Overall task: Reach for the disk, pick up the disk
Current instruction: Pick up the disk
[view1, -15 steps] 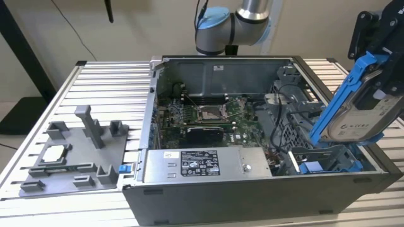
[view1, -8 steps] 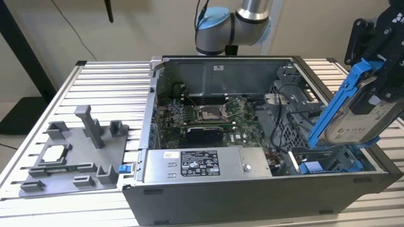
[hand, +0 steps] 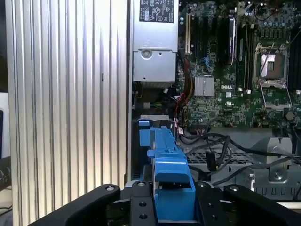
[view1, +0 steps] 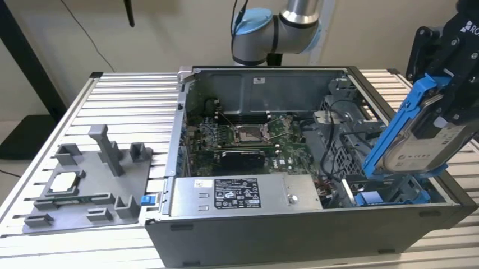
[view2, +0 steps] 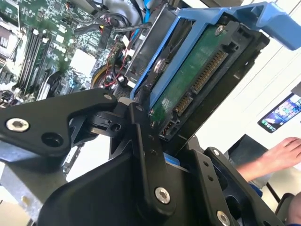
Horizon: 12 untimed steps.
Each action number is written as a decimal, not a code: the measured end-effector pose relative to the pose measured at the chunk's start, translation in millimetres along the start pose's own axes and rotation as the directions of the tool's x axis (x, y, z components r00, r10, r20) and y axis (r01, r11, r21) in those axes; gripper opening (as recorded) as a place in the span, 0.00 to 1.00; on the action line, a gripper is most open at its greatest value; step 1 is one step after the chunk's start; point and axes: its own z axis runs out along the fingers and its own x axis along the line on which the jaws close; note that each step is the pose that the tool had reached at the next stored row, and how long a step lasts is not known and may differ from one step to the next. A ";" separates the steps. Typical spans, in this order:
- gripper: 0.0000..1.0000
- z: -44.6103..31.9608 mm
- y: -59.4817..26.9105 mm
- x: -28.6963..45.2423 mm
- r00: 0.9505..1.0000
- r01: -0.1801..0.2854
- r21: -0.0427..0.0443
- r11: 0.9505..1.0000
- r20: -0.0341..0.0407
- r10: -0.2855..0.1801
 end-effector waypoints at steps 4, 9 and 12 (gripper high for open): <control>0.00 7.4 1.7 0.2 1.000 0.000 0.000 1.000 0.000 0.000; 0.00 16.4 3.7 0.5 1.000 0.000 0.000 1.000 0.000 0.000; 0.00 21.9 5.4 0.8 1.000 0.000 0.000 1.000 0.000 0.000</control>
